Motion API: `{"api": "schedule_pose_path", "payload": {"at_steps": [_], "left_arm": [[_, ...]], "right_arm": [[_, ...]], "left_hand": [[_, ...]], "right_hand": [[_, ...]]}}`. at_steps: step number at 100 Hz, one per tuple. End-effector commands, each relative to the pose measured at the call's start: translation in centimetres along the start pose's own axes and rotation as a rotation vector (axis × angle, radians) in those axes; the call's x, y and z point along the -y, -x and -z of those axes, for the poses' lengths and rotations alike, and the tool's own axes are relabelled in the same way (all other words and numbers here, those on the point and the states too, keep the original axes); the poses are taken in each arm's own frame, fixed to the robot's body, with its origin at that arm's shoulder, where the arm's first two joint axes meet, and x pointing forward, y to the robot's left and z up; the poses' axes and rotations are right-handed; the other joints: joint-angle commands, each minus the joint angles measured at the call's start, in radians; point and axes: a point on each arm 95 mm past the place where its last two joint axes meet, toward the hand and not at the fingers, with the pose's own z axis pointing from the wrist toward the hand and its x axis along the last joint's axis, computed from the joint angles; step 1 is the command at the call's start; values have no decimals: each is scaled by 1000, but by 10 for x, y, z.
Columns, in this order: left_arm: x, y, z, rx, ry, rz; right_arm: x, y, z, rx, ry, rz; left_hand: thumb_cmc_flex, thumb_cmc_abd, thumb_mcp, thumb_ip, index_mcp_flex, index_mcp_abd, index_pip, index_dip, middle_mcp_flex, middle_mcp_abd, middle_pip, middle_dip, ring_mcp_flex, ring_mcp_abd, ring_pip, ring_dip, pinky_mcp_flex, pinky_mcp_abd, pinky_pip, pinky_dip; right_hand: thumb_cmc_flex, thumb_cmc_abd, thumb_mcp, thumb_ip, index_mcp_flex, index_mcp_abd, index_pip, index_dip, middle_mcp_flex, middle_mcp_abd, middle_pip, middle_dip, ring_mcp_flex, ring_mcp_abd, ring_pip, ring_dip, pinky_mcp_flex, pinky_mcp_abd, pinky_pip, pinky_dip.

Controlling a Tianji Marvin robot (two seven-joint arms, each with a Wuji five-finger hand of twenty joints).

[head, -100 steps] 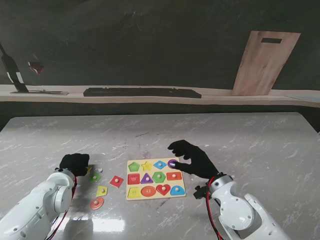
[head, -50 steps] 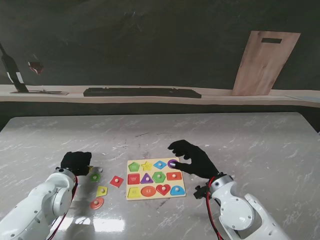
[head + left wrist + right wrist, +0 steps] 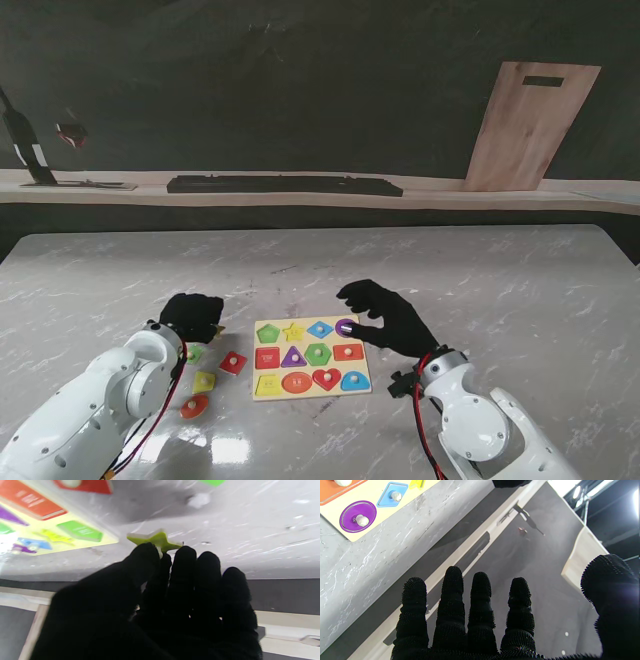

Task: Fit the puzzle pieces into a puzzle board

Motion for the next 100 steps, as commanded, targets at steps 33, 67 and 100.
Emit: {"api": "schedule_pose_path", "payload": {"at_steps": [33, 67, 100], "left_arm": [[22, -52, -34, -121, 7, 77], [23, -84, -64, -181, 44, 132], [13, -104, -73, -188, 72, 156]], "right_arm": [[-4, 1, 5, -5, 31, -25], [-8, 4, 7, -4, 52, -41], [-10, 4, 8, -2, 59, -49]], "left_hand": [[12, -7, 40, -3, 30, 1, 59, 35, 13, 53, 35, 12, 39, 15, 45, 7, -11, 208, 30, 29], [15, 8, 32, -3, 14, 3, 57, 53, -5, 51, 35, 31, 12, 21, 40, 11, -36, 210, 30, 35], [14, 3, 36, -3, 20, 12, 57, 56, 2, 57, 42, 37, 23, 25, 55, 19, -27, 221, 43, 46]], "right_hand": [[19, 14, -12, 28, 19, -38, -2, 14, 18, -31, -11, 5, 5, -21, 9, 21, -9, 5, 14, 18], [19, 19, -18, 30, 21, -41, -2, 14, 17, -31, -13, 5, 5, -22, 8, 21, -11, 5, 13, 18], [19, 23, -23, 31, 22, -42, -3, 14, 18, -30, -13, 4, 4, -22, 8, 21, -11, 6, 12, 19]]}}
